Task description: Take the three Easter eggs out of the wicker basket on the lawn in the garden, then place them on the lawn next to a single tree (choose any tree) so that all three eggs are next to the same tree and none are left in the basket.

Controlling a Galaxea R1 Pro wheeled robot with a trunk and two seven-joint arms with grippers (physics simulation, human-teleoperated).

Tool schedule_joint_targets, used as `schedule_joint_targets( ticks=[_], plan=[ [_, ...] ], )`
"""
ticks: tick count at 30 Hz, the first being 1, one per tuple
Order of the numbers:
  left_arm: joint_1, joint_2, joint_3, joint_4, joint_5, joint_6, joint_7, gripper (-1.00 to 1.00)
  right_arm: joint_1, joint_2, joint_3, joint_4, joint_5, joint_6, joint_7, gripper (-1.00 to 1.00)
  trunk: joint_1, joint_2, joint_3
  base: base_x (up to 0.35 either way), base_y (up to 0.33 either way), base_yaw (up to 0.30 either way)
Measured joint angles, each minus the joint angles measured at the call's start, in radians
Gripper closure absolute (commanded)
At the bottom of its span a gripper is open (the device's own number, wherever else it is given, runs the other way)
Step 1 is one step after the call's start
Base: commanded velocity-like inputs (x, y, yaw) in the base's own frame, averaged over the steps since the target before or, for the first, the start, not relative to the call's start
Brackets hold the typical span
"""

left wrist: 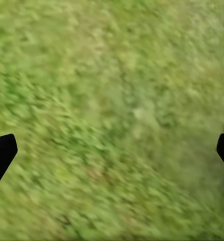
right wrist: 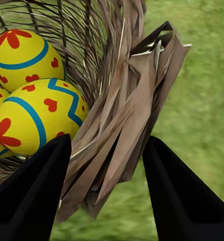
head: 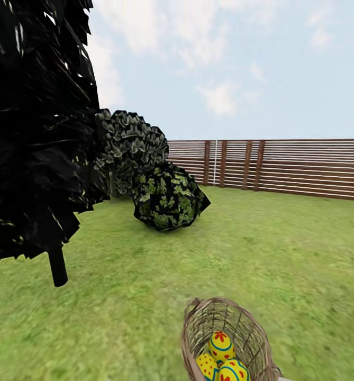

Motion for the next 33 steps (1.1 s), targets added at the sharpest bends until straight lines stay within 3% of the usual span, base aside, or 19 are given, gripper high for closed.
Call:
schedule_joint_targets(
  ticks=[19, 33],
  plan=[
    [0.000, 0.000, 0.000, 0.000, 0.002, 0.000, 0.000, -1.00, 0.000, -0.006, -0.002, 0.006, -0.001, 0.000, 0.001, 1.00, 0.000, 0.000, 0.022, 0.000, 0.005, -0.241],
    [0.000, 0.000, 0.000, 0.000, 0.002, 0.000, 0.000, -1.00, 0.000, -0.004, 0.001, 0.006, -0.001, -0.001, 0.002, 1.00, 0.000, 0.000, 0.032, 0.000, 0.256, -0.143]
  ],
)
